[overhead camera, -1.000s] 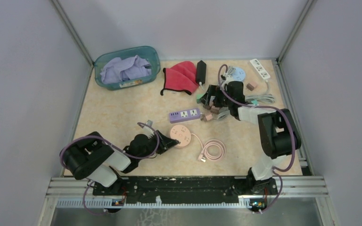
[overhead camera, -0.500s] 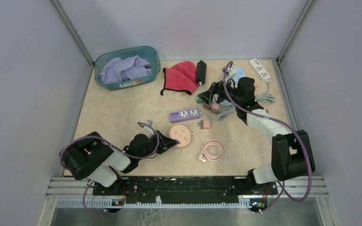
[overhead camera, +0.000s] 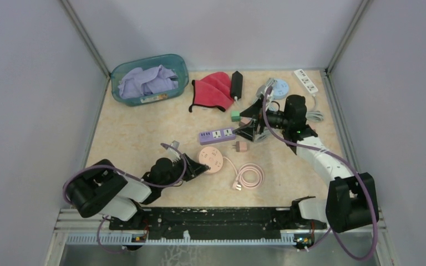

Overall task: Pull the plug off the socket
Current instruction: Place the plug at the center of the board, then move the socket to the center of the board.

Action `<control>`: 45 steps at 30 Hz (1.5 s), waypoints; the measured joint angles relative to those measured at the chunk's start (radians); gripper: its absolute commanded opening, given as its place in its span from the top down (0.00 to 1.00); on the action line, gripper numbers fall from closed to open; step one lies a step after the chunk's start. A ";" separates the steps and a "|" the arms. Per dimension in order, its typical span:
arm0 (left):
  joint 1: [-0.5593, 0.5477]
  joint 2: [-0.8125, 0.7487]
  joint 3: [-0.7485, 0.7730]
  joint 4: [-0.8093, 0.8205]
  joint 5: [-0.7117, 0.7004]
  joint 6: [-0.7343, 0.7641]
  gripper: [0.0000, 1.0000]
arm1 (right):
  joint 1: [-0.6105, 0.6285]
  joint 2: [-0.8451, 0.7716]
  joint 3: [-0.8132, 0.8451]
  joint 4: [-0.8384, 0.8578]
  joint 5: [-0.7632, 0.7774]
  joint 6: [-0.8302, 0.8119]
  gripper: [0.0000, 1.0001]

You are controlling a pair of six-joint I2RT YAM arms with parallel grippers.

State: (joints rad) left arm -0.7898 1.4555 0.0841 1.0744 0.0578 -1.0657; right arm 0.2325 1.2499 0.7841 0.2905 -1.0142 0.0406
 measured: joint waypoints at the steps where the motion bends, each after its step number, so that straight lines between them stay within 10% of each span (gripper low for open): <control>1: 0.001 -0.010 -0.003 -0.007 -0.002 0.006 1.00 | 0.000 0.000 -0.006 -0.005 -0.009 -0.008 0.01; 13: 0.050 -0.304 -0.020 -0.277 -0.045 0.145 1.00 | 0.000 0.000 -0.008 -0.057 -0.023 -0.076 0.01; 25: 0.321 -0.714 -0.006 -0.691 -0.030 0.364 1.00 | 0.000 0.000 -0.008 -0.076 -0.008 -0.095 0.01; 45: 0.685 -0.652 0.068 -0.766 -0.098 0.375 1.00 | 0.000 0.000 -0.008 -0.076 0.005 -0.109 0.01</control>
State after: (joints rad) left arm -0.1047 0.8032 0.1520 0.3080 -0.0399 -0.6907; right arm 0.2325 1.2499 0.7765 0.2146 -1.0092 -0.0689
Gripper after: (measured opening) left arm 0.390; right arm 0.988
